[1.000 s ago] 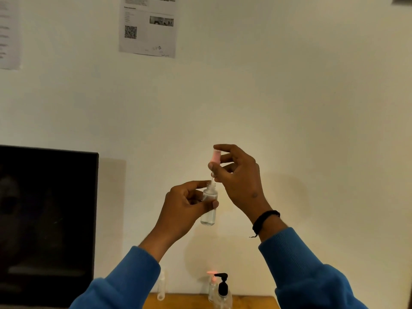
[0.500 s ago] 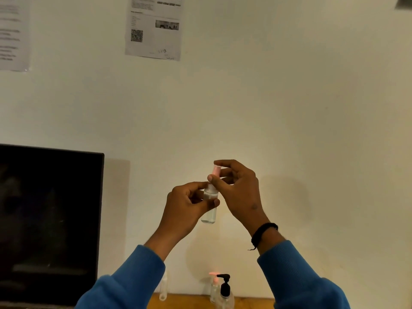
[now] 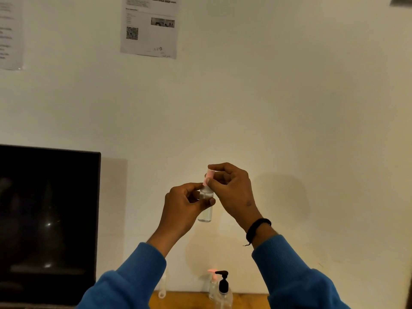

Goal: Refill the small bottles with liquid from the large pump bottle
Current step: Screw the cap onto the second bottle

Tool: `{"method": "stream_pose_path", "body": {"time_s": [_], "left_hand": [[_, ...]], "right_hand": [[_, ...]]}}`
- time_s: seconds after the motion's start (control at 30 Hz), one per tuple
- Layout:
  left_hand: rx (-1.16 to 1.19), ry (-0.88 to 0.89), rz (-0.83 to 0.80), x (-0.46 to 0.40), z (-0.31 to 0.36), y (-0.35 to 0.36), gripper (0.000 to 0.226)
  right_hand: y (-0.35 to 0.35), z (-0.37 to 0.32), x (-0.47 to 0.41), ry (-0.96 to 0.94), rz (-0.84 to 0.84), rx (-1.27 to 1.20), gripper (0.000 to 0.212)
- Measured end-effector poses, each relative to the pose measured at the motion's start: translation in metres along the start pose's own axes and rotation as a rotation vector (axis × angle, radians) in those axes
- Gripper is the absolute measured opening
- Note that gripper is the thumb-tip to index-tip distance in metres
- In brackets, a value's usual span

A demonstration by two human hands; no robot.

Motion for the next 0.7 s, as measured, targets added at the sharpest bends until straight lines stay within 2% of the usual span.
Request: {"method": "stream_pose_path", "body": {"time_s": [0.4,0.57,0.7], "left_hand": [[-0.043,-0.005,0.016,-0.001,-0.007,0.009,0.038],[-0.055,-0.017,0.02,-0.008,-0.011,0.009,0.041],[-0.074,-0.033,0.016,-0.01,-0.015,0.011,0.039]], "right_hand": [[-0.006,0.009,-0.002,0.015,0.088,0.096,0.028],[-0.004,0.02,-0.006,0.043,0.06,0.006,0.022],[-0.005,0.023,-0.011,0.055,0.052,0.061,0.024]]}}
Point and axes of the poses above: each hand's wrist, its own x-axis away from the middle knuckle, its own y-axis out of the palm, z = x × y, the point moved 10 cm from there along -x, towards the middle knuckle, and after that the axes turned 3 degrees about -x, right-handed, at the moved point
